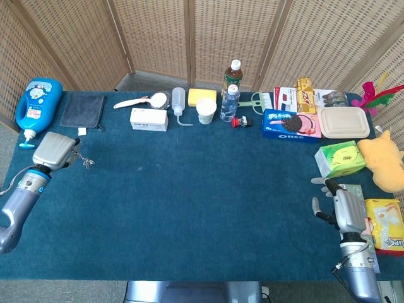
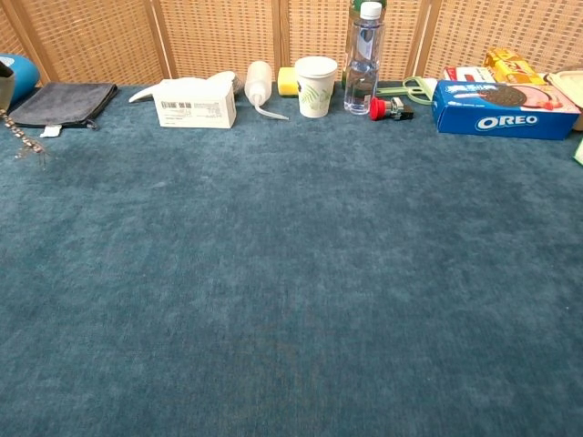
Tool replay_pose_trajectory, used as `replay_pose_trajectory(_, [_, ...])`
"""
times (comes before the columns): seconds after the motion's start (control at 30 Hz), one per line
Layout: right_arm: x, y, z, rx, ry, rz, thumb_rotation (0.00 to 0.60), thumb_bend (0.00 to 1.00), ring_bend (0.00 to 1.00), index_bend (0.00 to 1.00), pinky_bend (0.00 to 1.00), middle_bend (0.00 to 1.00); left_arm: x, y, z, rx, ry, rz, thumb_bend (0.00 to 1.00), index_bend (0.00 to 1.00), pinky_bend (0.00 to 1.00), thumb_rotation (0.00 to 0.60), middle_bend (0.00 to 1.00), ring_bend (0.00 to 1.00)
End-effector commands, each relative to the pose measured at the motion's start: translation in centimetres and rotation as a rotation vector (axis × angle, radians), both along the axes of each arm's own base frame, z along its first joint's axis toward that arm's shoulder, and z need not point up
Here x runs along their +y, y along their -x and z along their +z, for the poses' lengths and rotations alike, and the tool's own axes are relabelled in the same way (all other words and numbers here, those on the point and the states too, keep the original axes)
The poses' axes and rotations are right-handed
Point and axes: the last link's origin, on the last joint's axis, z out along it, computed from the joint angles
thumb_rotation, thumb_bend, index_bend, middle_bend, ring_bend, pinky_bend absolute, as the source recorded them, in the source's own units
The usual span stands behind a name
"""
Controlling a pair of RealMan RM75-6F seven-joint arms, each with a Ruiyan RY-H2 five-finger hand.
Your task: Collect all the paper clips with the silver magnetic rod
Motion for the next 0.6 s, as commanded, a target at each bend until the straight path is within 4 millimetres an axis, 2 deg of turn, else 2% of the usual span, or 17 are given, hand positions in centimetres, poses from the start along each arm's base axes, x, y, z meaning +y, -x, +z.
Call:
replay_pose_trajectory(0.03, [0.0, 0.1, 0.0, 0.001, 0.0, -0.005, 0.6, 0.51, 0.38, 0.32, 0.4, 0.36, 0.6, -0.3, -0.4, -0.002, -0.003, -0.001, 0.68, 0.67, 0.73, 0.6, 0.73, 0.78])
replay_pose_trajectory(0.3, [-0.1, 0.2, 0.2, -0.003, -0.003, -0.014, 0.6, 0.51, 0.39, 0.31, 0.4, 0.36, 1.1, -0.9, -1.5, -0.011, 0.023, 0.01, 0.66, 0.4, 0.73, 0.596, 0.59, 0.64])
replay_pose_trajectory(0.37, [-0.1, 0.2, 0.2, -0.002, -0.003, -0.014, 0.6, 0.51, 0.39, 0.31, 0.4, 0.36, 1.1, -0.9, -1.6, -0.012, 0.03, 0.013, 0.66, 0.34, 0.72, 0.559, 0.55, 0.61])
replay_pose_trajectory(0.4, [-0.1, 0.2, 0.3, -0.001, -0.003, -0.014, 0.6, 0.51, 0.39, 0.31, 0.4, 0.36, 1.0, -1.0, -1.6, -0.014, 0.034, 0.015, 0.65, 0.32, 0.7, 0.54, 0.53, 0.6])
replay_pose_trajectory(0.5, [-0.1, 0.1, 0.4, -0.001, 0.0, -0.014, 0.6, 0.51, 0.39, 0.31, 0.4, 0.35, 1.0, -1.1, -1.5, -0.018, 0.035, 0.015, 0.65, 0.28, 0.57, 0.479, 0.46, 0.53])
replay_pose_trajectory(0.6, [-0.1, 0.2, 0.4, -0.001, -0.005, -0.021, 0.6, 0.51, 0.39, 0.3, 0.4, 0.35, 0.8, -1.2, -1.1, -0.033, 0.022, 0.016, 0.65, 0.26, 0.46, 0.424, 0.37, 0.43])
